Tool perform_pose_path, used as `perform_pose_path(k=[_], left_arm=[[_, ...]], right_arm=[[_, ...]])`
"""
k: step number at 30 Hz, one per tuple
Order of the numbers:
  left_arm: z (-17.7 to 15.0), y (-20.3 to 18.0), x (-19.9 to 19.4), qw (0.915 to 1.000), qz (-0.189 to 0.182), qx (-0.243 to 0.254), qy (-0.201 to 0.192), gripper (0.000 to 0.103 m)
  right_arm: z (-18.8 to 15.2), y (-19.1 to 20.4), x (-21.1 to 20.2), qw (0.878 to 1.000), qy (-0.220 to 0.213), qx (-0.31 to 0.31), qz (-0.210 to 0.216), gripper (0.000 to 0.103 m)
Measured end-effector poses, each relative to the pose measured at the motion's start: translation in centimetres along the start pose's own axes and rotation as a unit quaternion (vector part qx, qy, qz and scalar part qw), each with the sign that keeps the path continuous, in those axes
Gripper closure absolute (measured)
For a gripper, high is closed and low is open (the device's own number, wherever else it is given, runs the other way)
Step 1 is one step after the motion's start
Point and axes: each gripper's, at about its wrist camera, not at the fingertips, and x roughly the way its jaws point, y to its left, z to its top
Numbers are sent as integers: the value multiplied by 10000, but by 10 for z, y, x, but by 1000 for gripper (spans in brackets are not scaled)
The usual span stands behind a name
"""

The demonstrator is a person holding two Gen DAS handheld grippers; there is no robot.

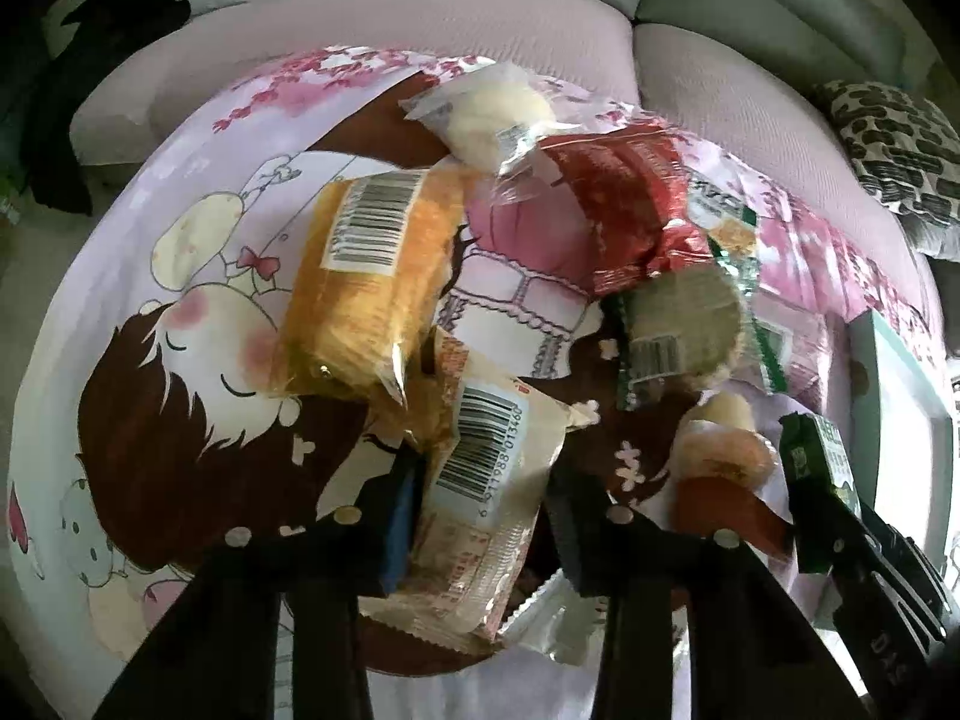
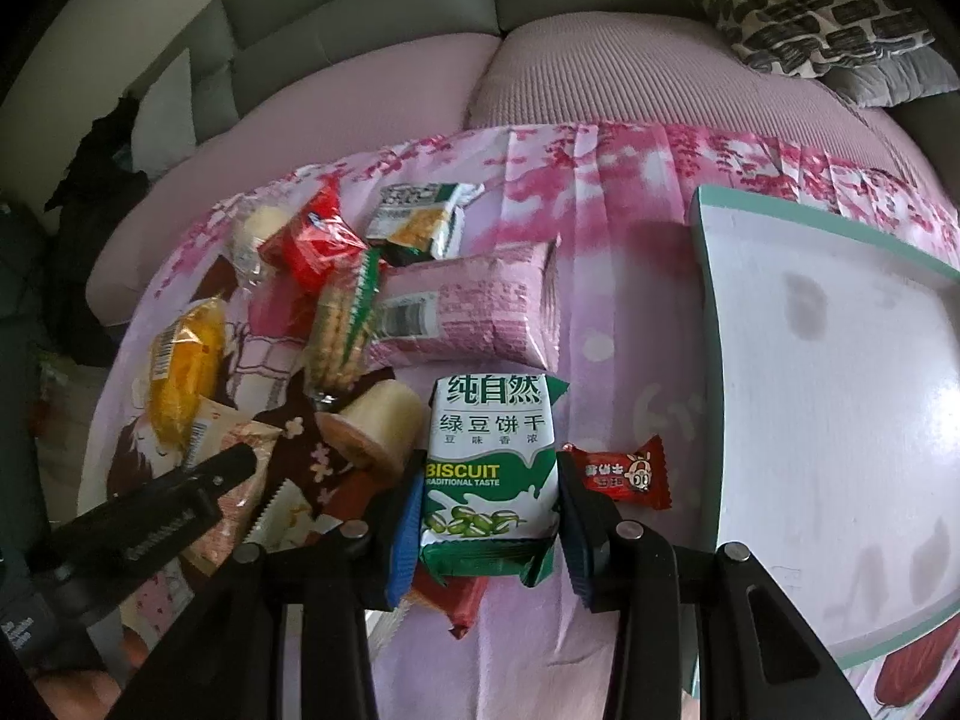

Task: Organize snacks
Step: 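Grasp the cream pastry pack with left tool while right tool grasps green BISCUIT box, then carry both snacks over the tray and open both tools to drop them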

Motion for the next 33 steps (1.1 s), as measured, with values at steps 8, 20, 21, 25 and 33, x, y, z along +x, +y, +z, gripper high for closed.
perform_pose_path(k=[8,20,21,25,33], left_arm=[[0,-16,-29,9991,-55,246,-337,63],[4,-39,-70,9949,-50,555,-837,63],[4,-42,-72,9945,-71,597,-854,63],[4,-67,-83,9917,-330,800,-951,63],[7,-144,-83,9818,-741,1498,-904,63]], right_arm=[[4,-6,-36,9994,-308,97,76,61],[11,-59,-86,9957,-726,505,-274,61],[11,-68,-89,9947,-751,603,-349,61],[14,-101,-95,9909,-771,849,-704,61],[13,-165,-97,9786,-891,1483,-1110,61]])
